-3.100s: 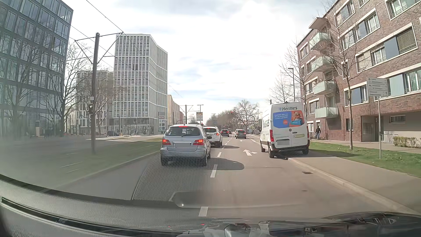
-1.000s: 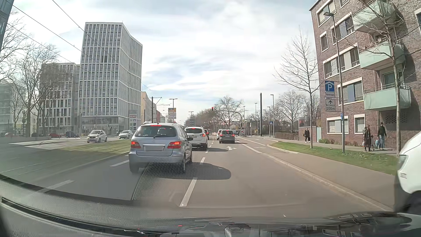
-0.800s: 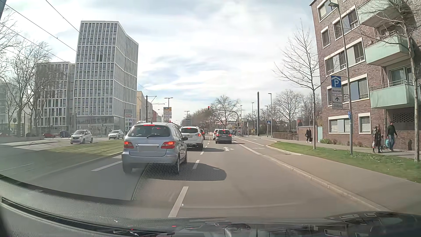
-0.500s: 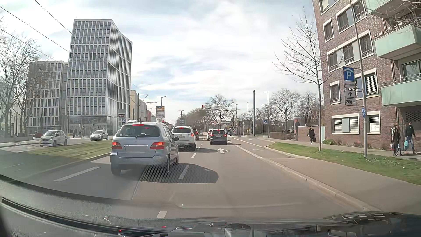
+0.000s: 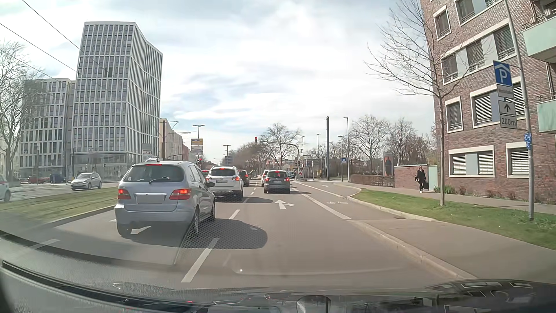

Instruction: Follow the waypoints while adhering to traffic rules and regulations

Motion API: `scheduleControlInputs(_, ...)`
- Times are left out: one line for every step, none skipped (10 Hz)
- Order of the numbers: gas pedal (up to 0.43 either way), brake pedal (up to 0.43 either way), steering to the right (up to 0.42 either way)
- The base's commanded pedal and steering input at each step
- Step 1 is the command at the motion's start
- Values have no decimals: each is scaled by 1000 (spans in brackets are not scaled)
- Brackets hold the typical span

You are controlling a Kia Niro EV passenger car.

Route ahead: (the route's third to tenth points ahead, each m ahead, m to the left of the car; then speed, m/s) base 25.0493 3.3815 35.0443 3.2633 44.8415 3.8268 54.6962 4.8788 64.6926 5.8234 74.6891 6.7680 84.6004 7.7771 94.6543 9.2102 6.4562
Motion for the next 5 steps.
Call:
scheduleControlInputs(0, 0, 20)
scheduleControlInputs(0, 0, 11)
scheduleControlInputs(0, 0, 8)
scheduleControlInputs(0, 0, 6)
scheduleControlInputs(0, 6, 3)
